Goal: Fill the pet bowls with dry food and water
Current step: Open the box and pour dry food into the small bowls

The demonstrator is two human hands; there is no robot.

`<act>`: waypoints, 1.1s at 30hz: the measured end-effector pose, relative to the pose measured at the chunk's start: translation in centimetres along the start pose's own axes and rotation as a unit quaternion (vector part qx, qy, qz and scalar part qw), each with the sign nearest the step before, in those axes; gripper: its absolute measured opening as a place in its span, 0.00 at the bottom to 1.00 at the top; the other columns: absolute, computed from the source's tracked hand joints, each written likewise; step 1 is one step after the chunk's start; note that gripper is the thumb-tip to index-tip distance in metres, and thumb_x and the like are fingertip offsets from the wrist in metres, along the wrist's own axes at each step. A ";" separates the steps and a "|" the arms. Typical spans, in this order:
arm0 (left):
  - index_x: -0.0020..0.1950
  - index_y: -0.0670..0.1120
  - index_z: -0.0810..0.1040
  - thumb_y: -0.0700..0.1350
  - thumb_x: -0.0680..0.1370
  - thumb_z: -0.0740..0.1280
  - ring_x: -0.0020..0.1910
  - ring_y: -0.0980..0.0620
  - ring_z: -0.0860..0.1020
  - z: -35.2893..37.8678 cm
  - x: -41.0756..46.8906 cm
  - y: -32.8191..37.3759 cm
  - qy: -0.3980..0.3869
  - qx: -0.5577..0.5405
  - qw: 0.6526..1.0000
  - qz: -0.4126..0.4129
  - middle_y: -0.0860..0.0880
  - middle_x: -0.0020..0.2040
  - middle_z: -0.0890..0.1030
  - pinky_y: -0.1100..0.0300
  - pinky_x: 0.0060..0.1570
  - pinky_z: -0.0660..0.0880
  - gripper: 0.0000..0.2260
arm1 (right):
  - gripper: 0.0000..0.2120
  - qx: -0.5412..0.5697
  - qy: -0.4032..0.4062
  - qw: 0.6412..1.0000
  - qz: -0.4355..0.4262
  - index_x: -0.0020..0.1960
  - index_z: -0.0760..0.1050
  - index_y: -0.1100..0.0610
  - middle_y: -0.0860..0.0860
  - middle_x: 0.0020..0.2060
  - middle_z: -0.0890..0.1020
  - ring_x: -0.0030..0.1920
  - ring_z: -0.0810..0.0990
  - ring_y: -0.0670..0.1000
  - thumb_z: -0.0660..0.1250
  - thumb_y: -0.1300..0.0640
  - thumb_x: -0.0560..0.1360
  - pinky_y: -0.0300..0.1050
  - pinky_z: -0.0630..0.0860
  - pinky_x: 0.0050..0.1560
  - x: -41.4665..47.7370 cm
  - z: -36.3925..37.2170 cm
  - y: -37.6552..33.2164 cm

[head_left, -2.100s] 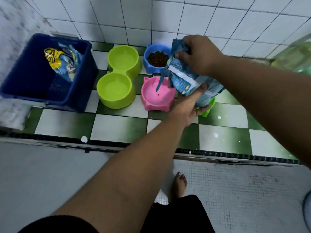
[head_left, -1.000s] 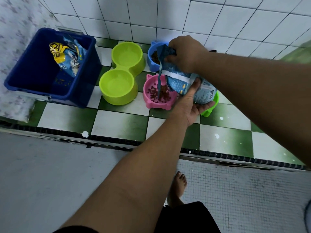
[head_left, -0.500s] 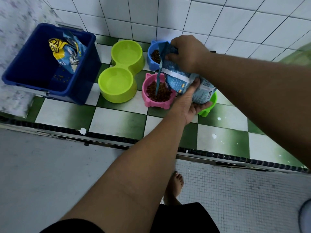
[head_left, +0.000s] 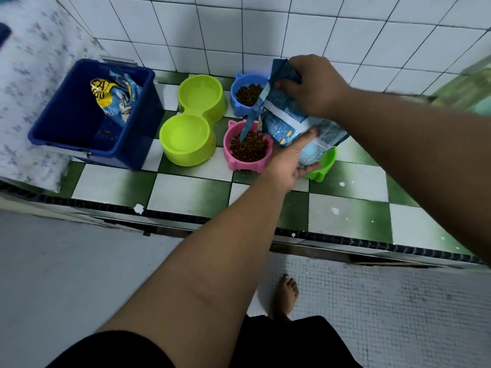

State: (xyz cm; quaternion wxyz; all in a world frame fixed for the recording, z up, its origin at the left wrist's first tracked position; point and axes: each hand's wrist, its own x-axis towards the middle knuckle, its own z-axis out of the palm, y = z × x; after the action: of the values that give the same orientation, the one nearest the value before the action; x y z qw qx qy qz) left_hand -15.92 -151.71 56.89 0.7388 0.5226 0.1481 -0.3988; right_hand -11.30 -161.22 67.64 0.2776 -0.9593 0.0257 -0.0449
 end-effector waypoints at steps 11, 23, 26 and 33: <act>0.73 0.53 0.68 0.46 0.70 0.81 0.62 0.44 0.79 3.4 -1.3 0.6 -0.015 0.005 0.996 0.092 0.48 0.68 0.78 0.43 0.51 0.84 0.35 | 0.15 0.021 0.086 0.995 -0.042 0.51 0.76 0.62 0.58 0.43 0.80 0.44 0.77 0.56 0.65 0.50 0.78 0.49 0.70 0.44 -4.2 -5.8 1.6; 0.66 0.45 0.77 0.53 0.50 0.84 0.55 0.44 0.80 10.9 -1.2 -5.5 -0.092 -0.046 0.994 -0.037 0.43 0.59 0.81 0.48 0.45 0.84 0.45 | 0.12 -0.044 0.056 0.997 -0.007 0.44 0.71 0.57 0.49 0.32 0.69 0.39 0.69 0.52 0.66 0.50 0.79 0.44 0.56 0.37 -6.9 -7.3 7.7; 0.67 0.43 0.75 0.51 0.57 0.83 0.55 0.44 0.80 11.4 -0.7 -6.8 -0.087 -0.063 0.993 -0.050 0.42 0.59 0.80 0.43 0.53 0.83 0.40 | 0.11 -0.057 0.025 0.998 -0.005 0.44 0.70 0.56 0.51 0.34 0.71 0.39 0.69 0.52 0.66 0.51 0.79 0.46 0.59 0.38 -7.0 -6.8 8.9; 0.69 0.42 0.73 0.51 0.61 0.78 0.53 0.44 0.81 13.1 -0.7 -7.5 -0.067 -0.127 0.988 -0.056 0.43 0.54 0.80 0.46 0.43 0.85 0.38 | 0.11 -0.088 -0.038 0.995 -0.016 0.43 0.69 0.54 0.52 0.38 0.73 0.42 0.71 0.53 0.67 0.50 0.78 0.44 0.61 0.41 -5.3 -5.6 9.6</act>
State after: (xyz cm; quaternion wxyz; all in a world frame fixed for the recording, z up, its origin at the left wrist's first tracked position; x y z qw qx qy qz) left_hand -24.54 -164.11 57.83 0.7840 0.3875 0.1770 -0.4516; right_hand -17.39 -171.91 66.84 0.1920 -0.9813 0.0041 -0.0105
